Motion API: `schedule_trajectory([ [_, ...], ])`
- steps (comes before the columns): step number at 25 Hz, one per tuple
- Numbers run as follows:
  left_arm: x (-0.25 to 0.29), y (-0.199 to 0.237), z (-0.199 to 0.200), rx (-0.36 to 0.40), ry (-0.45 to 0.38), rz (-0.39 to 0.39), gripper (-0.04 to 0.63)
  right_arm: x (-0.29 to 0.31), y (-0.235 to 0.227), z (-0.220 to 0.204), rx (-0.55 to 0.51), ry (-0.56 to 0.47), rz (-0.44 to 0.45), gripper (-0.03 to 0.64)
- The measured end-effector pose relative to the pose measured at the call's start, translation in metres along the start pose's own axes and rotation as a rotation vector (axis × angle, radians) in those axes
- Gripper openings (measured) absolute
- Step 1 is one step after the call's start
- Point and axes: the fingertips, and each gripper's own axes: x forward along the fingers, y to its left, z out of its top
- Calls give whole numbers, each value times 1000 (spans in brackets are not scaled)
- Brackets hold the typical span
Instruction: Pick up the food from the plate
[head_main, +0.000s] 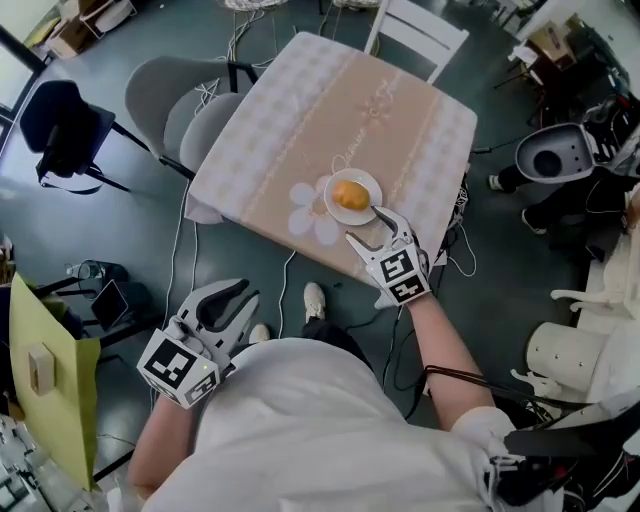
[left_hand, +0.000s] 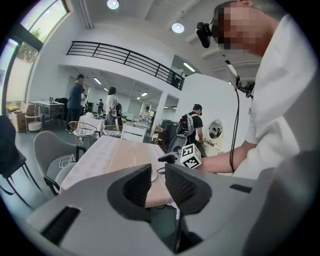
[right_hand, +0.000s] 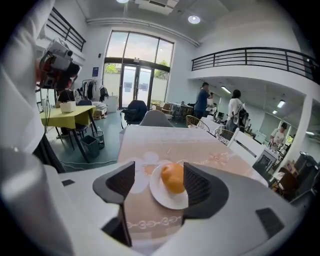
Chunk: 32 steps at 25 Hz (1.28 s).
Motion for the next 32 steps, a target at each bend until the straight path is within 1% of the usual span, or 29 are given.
schedule_trajectory([
  [3,3,10,0,-26,1,74,78,34,-18,-15,-48,60,49,318],
  [7,-1,27,1,-55,-13,181,78,70,-32,-24,-107,109,113,339],
  [11,-5,34,1,-77,-13,244,78,98,-36,-36,-142,159,167,351],
  [16,-14,40,2,-100,-23,304,78,119,-39,-52,-176,206,196,351],
  [20,-21,41,5,-95,-20,320,78,120,-39,-51,-172,214,202,351],
  [23,-23,40,6,-87,-22,309,77,114,-38,-48,-156,204,200,353],
  [27,-27,39,7,-77,-29,281,78,101,-34,-39,-108,185,174,353],
  [32,-38,36,2,-49,-42,218,77,76,-24,-24,-26,149,114,353],
])
